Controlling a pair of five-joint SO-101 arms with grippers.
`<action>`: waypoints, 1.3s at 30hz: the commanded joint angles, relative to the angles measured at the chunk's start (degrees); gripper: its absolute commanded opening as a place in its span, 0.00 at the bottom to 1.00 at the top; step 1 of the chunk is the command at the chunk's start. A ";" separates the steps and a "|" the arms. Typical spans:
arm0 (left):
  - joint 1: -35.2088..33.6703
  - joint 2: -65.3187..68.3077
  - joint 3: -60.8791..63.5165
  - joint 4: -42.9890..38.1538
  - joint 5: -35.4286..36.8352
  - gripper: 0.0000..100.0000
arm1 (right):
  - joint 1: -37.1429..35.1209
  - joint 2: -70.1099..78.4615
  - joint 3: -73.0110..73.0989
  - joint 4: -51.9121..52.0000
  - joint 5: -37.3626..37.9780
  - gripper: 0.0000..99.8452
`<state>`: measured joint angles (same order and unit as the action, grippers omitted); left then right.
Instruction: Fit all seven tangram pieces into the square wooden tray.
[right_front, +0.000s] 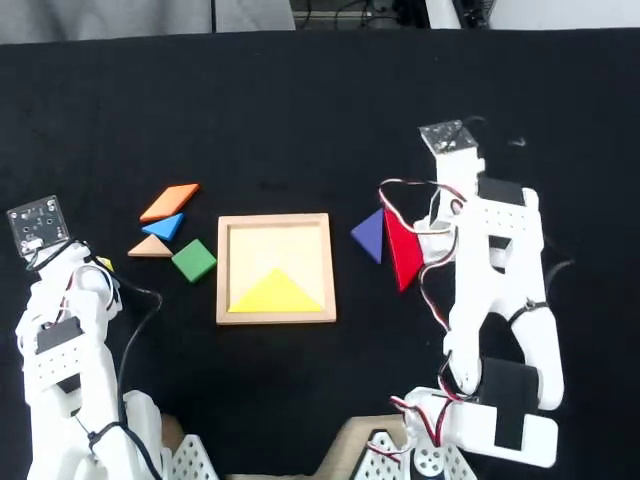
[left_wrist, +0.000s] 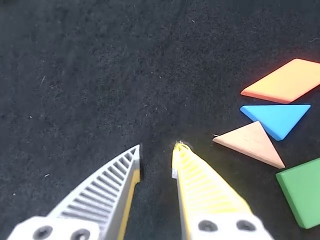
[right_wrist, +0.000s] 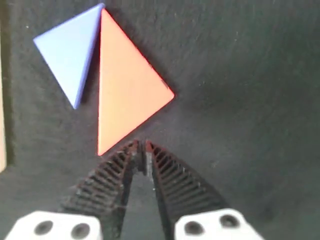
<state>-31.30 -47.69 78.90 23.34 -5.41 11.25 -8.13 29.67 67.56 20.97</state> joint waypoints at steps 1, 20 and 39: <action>0.92 -1.05 -0.57 -1.32 -0.70 0.12 | -1.23 -2.59 0.31 1.41 -6.59 0.13; 1.01 -1.05 -0.57 -1.32 -0.70 0.12 | -6.51 -0.57 3.82 -12.66 -19.08 0.31; 1.01 -1.05 -0.57 -1.32 -0.70 0.12 | -10.20 19.21 -12.35 -4.66 -15.03 0.36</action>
<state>-31.12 -47.69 78.90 23.34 -5.41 1.67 11.38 20.88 62.99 5.23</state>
